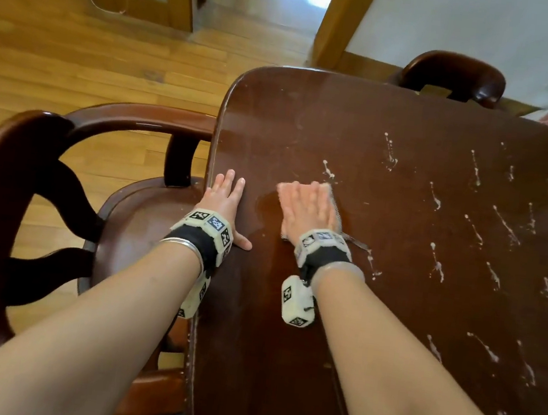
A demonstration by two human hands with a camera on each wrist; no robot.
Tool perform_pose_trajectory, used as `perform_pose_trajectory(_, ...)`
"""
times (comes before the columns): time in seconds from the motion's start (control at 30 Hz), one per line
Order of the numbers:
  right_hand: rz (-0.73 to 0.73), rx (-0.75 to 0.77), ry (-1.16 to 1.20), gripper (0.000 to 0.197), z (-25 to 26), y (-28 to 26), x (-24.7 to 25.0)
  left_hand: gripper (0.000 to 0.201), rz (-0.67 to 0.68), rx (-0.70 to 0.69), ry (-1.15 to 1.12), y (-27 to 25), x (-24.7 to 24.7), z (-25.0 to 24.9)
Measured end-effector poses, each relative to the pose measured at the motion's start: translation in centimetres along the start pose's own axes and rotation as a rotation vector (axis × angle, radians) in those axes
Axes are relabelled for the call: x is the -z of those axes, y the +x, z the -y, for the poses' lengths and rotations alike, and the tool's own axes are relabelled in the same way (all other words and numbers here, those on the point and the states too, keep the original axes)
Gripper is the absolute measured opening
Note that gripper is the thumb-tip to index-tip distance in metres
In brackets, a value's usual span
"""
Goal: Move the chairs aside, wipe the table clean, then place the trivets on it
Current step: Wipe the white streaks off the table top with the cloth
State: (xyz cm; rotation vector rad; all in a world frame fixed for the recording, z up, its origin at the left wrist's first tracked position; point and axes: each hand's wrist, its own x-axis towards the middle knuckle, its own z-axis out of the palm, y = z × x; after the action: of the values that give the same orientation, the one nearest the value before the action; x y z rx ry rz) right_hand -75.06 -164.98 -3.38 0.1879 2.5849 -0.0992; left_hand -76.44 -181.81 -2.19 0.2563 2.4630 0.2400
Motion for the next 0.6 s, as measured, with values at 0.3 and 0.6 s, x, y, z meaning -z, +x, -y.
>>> perform_pose_trajectory(0.3,0.073,0.036,-0.048,0.058,-4.7,-3.8,-1.8,0.135,-0.007,0.014,-0.014,-0.1,-0.1,0.0)
perform_pose_trajectory(0.6,-0.017,0.252,-0.071,0.064,2.6,-2.0,-1.1,0.134,-0.005,0.033,0.000,0.1,0.0,-0.3)
